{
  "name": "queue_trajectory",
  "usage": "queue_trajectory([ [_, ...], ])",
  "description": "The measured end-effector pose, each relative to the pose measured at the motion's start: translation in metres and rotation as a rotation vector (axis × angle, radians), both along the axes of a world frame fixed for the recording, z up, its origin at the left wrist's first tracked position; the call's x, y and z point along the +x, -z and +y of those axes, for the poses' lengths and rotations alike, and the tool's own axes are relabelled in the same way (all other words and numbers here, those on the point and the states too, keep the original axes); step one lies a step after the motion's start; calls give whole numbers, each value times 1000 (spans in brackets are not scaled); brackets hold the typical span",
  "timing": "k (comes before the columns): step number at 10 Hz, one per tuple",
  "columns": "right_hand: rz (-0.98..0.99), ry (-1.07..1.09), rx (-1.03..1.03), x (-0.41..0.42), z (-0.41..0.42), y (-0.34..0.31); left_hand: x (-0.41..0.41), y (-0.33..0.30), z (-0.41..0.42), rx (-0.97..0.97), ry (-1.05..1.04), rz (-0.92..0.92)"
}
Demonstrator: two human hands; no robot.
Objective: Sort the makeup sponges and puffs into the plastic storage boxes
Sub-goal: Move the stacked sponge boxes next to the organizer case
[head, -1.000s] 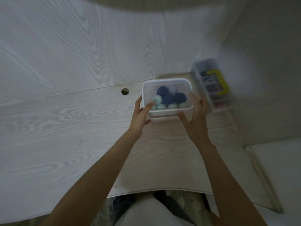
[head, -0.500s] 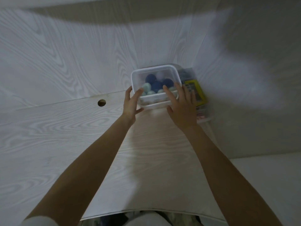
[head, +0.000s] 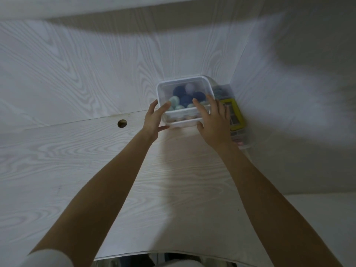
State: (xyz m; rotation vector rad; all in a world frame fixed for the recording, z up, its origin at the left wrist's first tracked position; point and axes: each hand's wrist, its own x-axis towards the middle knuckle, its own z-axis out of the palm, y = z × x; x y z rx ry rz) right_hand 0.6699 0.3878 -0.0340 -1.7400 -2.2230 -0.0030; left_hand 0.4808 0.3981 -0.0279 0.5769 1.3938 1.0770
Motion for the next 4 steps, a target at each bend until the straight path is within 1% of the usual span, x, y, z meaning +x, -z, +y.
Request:
queue_trajectory([
  [1, -22, 27, 15, -3, 2, -9, 1, -5, -1, -5, 39, 68],
  [2, -37, 43, -23, -8, 0, -19, 0, -12, -5, -4, 69, 255],
  [3, -17, 60, -35, -12, -7, -25, -3, -18, -12, 19, 61, 412],
  [4, 59, 81, 6, -17, -20, -36, -12, -29, -26, 67, -15, 483],
])
